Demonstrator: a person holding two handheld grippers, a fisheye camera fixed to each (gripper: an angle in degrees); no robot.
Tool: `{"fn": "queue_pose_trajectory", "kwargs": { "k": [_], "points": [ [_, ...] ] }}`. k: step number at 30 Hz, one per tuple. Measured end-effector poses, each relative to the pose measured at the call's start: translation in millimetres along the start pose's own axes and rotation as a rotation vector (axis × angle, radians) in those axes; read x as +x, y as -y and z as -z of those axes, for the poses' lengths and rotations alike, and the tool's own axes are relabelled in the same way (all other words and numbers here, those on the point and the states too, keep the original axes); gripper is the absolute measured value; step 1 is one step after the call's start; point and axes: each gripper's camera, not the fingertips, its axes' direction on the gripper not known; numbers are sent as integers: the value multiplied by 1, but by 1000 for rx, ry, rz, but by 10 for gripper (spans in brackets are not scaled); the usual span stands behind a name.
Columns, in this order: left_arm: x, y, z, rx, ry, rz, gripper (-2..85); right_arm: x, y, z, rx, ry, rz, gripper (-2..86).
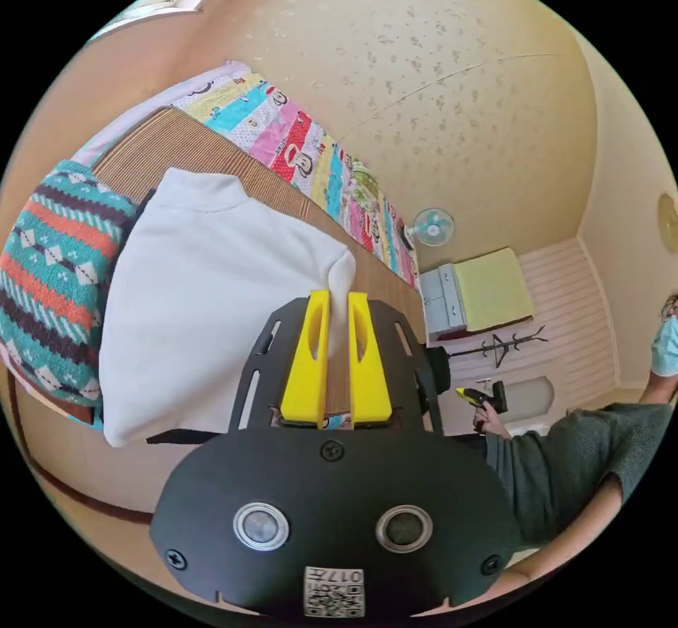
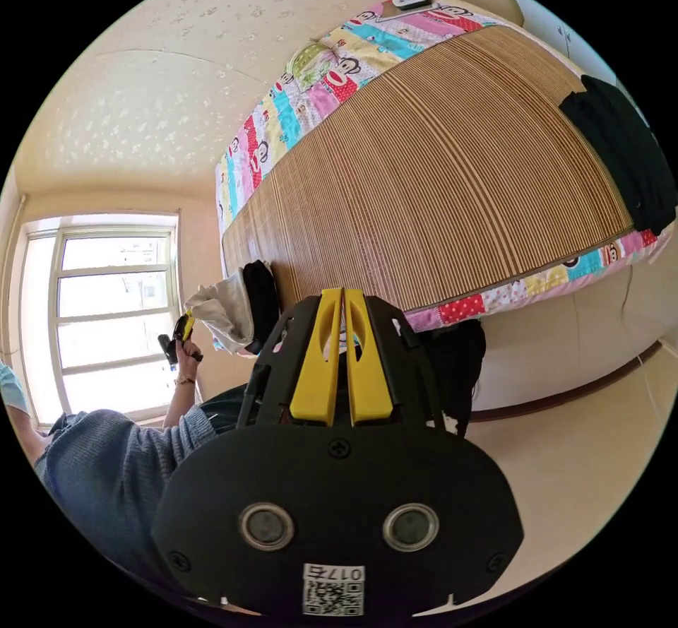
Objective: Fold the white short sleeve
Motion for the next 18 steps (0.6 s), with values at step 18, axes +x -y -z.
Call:
{"fn": "queue_pose_trajectory", "kwargs": {
  "k": [18],
  "points": [
    [255,-89,88,384,-2015,-1225,47,-100,21,49,54,428,859,62]
  ]
}}
